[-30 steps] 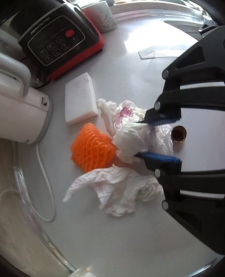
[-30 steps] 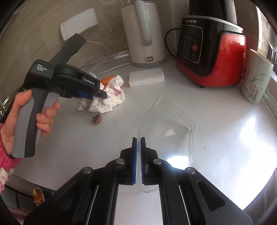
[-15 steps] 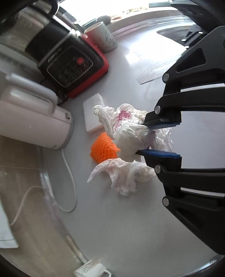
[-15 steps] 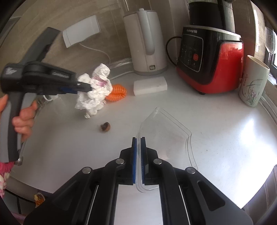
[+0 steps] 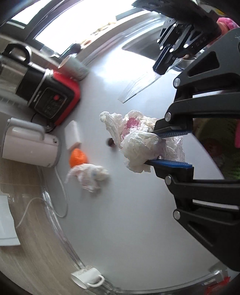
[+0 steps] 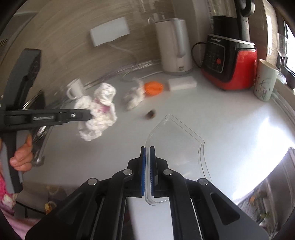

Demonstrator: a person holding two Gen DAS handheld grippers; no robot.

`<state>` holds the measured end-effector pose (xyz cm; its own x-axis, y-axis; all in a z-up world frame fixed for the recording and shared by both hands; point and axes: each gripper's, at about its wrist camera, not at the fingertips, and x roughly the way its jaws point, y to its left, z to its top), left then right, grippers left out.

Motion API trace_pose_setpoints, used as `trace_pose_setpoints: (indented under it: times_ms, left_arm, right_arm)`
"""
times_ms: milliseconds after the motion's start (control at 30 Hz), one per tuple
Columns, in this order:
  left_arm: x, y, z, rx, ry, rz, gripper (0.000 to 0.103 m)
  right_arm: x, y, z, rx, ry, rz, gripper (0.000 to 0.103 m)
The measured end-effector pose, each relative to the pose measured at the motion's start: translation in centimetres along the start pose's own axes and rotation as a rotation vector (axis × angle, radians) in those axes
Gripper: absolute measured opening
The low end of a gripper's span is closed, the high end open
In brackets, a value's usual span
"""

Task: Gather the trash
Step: 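Grasp the clear plastic tray with the right tool while the left tool grasps white tissue, then carry tray and tissue over the green basket and open both tools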

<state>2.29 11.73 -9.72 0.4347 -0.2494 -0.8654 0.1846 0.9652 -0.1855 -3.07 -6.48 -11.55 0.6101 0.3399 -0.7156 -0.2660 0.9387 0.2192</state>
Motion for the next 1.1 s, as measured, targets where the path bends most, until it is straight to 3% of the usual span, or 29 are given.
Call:
trace_pose_setpoints:
  times_ms: [167, 367, 600, 800, 867, 900, 933, 1033, 1100]
  left_arm:
    - [-2.1, 2.0, -4.6, 0.027, 0.026, -0.005, 0.021]
    - [-3.5, 3.4, -8.4, 0.066, 0.051, -0.026, 0.021]
    - [-4.8, 3.3, -10.9, 0.140, 0.048, -0.039, 0.021]
    - [-5.5, 3.0, -11.9, 0.185, 0.041, -0.054, 0.021]
    - [-5.6, 3.0, -12.0, 0.194, 0.038, -0.058, 0.022]
    - [-5.6, 2.9, -12.0, 0.198, 0.039, -0.061, 0.022]
    - [-5.6, 3.0, -12.1, 0.201, 0.039, -0.062, 0.022]
    - [-5.7, 3.0, -12.1, 0.208, 0.037, -0.064, 0.022]
    - [-5.8, 3.0, -12.2, 0.215, 0.032, -0.064, 0.022]
  right_arm:
    - [-2.7, 5.7, -5.4, -0.015, 0.067, 0.032, 0.005]
    - [-2.5, 11.5, -11.5, -0.008, 0.161, 0.061, 0.005]
    - [-0.4, 14.7, -15.7, 0.031, 0.217, 0.057, 0.005]
    - [1.0, 14.7, -16.8, 0.051, 0.222, 0.001, 0.006]
    - [2.6, 14.2, -17.4, 0.052, 0.252, -0.014, 0.021]
    - [3.3, 14.0, -17.7, 0.061, 0.265, -0.016, 0.044]
    - [3.9, 13.7, -17.8, 0.076, 0.270, -0.037, 0.057]
    - [4.0, 13.1, -17.6, 0.122, 0.256, -0.060, 0.057]
    - [2.4, 12.7, -16.8, 0.161, 0.205, -0.066, 0.063]
